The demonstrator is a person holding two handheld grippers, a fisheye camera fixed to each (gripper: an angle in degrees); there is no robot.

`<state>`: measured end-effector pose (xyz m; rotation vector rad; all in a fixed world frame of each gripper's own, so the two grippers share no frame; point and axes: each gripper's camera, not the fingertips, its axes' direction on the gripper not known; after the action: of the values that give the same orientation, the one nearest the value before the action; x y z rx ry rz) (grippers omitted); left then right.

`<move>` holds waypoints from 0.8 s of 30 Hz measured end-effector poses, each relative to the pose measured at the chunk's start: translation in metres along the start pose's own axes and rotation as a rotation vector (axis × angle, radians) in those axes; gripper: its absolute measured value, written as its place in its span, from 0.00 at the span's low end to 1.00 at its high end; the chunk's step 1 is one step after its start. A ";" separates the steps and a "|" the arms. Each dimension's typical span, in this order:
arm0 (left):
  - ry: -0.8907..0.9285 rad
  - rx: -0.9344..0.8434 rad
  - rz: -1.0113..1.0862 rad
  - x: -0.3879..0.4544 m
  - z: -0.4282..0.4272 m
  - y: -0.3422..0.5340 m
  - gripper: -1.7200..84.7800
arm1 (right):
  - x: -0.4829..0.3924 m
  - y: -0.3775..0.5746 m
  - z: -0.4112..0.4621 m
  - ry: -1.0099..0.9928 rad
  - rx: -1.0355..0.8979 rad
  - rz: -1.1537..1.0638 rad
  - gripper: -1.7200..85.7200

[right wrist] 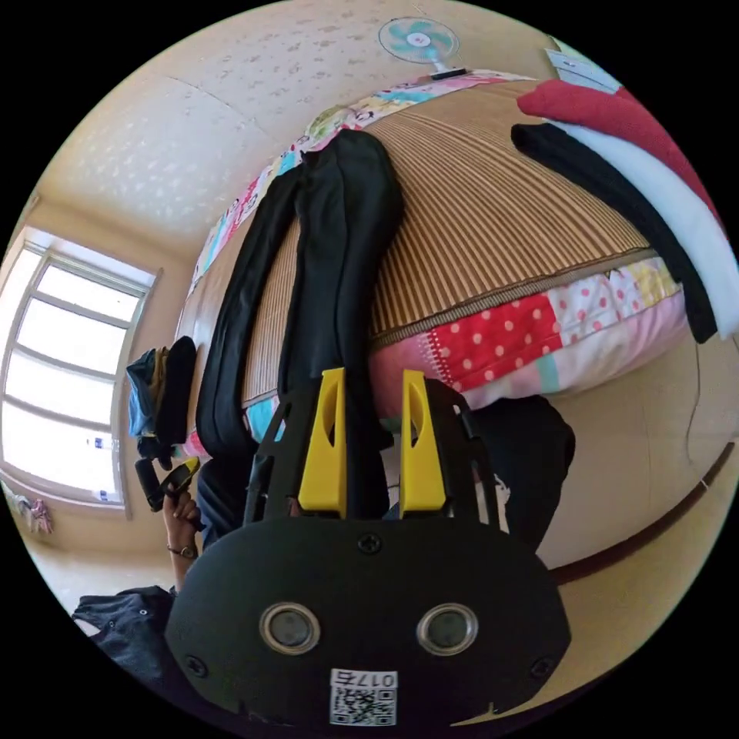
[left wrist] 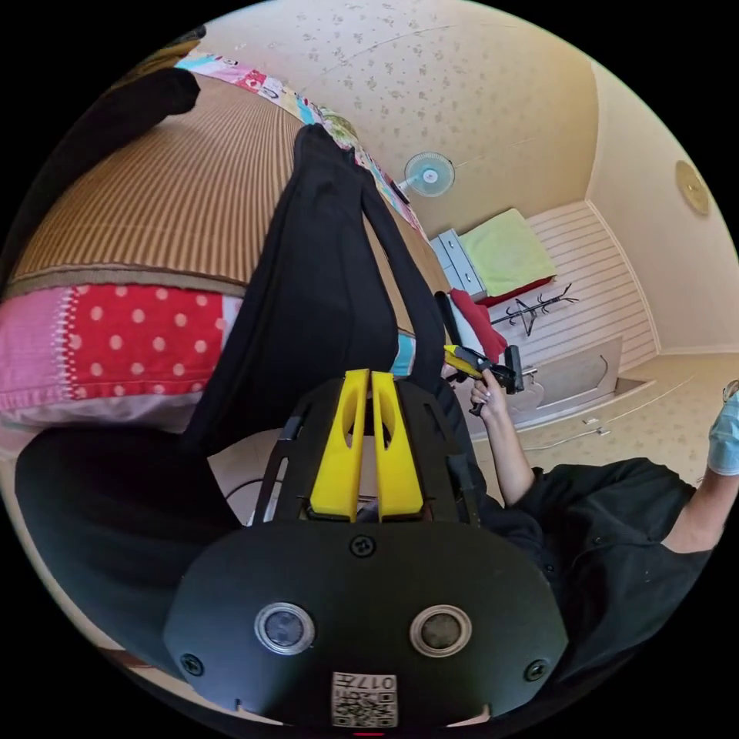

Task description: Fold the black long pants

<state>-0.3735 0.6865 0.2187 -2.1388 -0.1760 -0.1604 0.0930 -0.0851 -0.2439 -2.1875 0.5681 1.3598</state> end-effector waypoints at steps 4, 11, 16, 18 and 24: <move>0.009 -0.074 -0.015 0.001 0.028 -0.005 0.01 | -0.027 0.011 0.004 -0.090 0.017 -0.113 0.07; -0.006 -0.107 0.011 0.013 0.046 -0.013 0.01 | -0.165 0.049 0.070 0.121 0.046 -0.631 0.05; 0.008 -0.082 -0.025 0.006 0.039 -0.008 0.01 | -0.133 0.043 0.054 -0.006 0.060 -0.473 0.06; -0.011 -0.065 -0.044 0.001 0.031 0.000 0.01 | -0.106 0.044 0.034 -0.143 0.097 -0.435 0.06; -0.011 -0.051 -0.106 -0.020 0.022 0.009 0.01 | -0.016 0.045 0.010 -0.206 0.092 -0.339 0.11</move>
<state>-0.3909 0.6993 0.1958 -2.1826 -0.2952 -0.2170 0.0529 -0.1130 -0.2420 -1.9325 0.1693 1.3234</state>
